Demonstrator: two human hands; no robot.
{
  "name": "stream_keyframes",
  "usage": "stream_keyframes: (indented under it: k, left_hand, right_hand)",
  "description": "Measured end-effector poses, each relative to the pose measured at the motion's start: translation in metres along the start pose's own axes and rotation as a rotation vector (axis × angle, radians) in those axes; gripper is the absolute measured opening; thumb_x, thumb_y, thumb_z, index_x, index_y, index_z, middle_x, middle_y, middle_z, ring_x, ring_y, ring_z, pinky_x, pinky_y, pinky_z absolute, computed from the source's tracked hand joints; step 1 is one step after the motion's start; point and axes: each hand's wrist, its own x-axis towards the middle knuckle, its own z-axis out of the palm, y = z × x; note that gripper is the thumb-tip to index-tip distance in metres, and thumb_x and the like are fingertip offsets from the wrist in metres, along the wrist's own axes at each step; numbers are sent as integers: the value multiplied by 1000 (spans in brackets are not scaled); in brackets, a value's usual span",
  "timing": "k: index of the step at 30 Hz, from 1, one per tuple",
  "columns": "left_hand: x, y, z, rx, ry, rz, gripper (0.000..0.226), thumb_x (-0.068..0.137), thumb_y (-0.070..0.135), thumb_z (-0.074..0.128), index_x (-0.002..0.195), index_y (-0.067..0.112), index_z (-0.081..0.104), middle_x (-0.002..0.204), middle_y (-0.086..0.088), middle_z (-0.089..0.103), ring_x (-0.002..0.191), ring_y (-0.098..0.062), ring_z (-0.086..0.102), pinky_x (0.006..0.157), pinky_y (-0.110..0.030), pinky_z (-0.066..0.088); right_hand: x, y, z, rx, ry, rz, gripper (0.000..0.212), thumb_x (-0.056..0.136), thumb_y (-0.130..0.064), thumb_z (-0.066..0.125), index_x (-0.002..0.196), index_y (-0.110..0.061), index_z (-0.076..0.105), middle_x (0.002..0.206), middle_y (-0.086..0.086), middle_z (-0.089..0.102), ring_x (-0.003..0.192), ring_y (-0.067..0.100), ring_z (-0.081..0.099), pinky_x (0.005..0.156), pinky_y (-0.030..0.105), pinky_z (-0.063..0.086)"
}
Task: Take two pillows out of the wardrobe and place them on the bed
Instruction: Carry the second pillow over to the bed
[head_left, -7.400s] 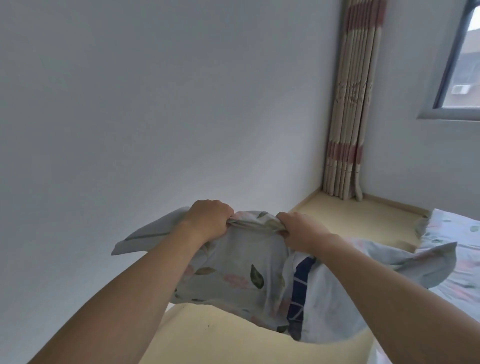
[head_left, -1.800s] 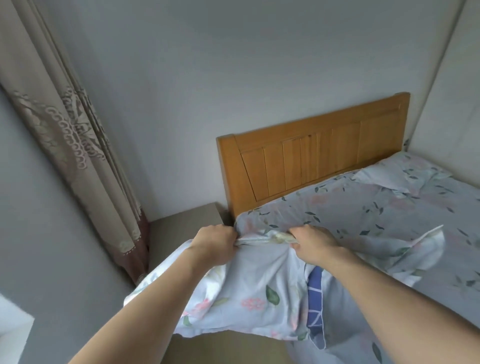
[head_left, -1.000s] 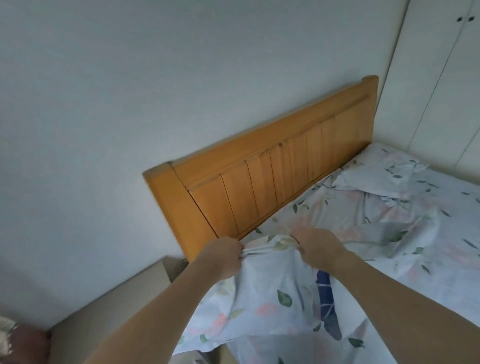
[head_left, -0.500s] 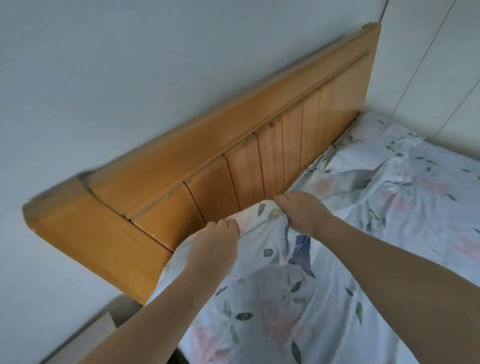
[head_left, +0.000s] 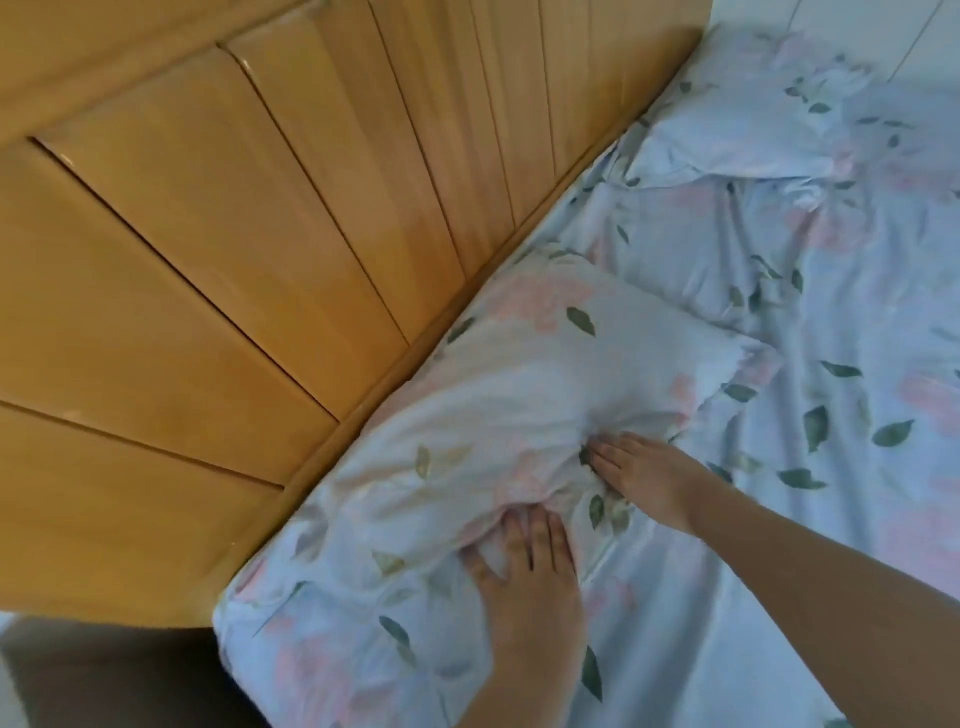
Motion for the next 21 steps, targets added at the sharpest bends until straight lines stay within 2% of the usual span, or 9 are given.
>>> stream_keyframes:
  k: [2,4,6,7,11,14,17,19,21]
  left_hand:
    - [-1,14,29,38,8,-20,71,71,40,67,132,4,58,139,-17,54,134,-39,41,98,-81,-2]
    - [-3,25,39,90,-61,-102,79,74,33,72,142,5,44,150,-17,41,141,-40,33,97,-81,-9]
    - [-6,34,50,188,-77,-137,75,87,28,57,150,4,23,158,-18,22,146,-42,15,96,-82,-13]
    - [-6,37,57,197,-69,-138,72,88,24,50,150,3,21,159,-19,19,146,-43,12,97,-82,-11]
    - [-9,43,80,180,-2,-62,71,75,17,54,142,-2,41,150,-21,38,141,-43,27,104,-79,1]
    - [-16,44,87,163,147,56,58,76,12,34,126,0,60,122,-17,59,114,-38,49,103,-71,27]
    - [-23,46,82,115,301,164,41,78,8,32,108,10,60,92,-9,60,80,-32,57,79,-49,50]
    - [-25,44,72,38,335,218,31,72,6,38,98,13,54,80,-5,58,66,-29,56,60,-39,48]
    - [-25,41,60,-84,344,214,27,64,0,56,87,13,52,69,-2,54,52,-23,46,45,-31,38]
  right_hand:
    - [-26,-9,34,31,16,65,71,40,-10,91,108,-2,73,112,15,71,99,28,71,79,40,59]
    - [-39,-18,56,54,39,114,73,49,-7,89,118,1,67,123,18,65,110,32,65,87,46,56]
    - [-46,-23,69,67,61,132,74,55,-6,86,124,2,62,131,19,59,118,34,60,94,49,51]
    - [-49,-24,72,70,71,134,76,56,-6,86,126,1,60,134,19,57,121,34,57,97,49,48]
    - [-65,-28,76,21,75,155,83,61,-7,78,138,-1,47,146,17,44,133,33,45,109,45,31]
    - [-80,-33,79,39,115,183,82,61,-1,78,137,0,48,144,18,46,132,32,47,108,44,33]
    - [-100,-34,83,88,188,151,75,56,1,82,128,1,59,134,18,57,121,32,58,98,45,48]
    - [-114,-36,86,151,221,188,71,62,5,76,131,-1,57,137,17,55,122,34,57,97,48,50]
    - [-123,-44,84,419,269,437,62,77,4,65,136,-4,51,143,15,47,129,34,49,103,45,46]
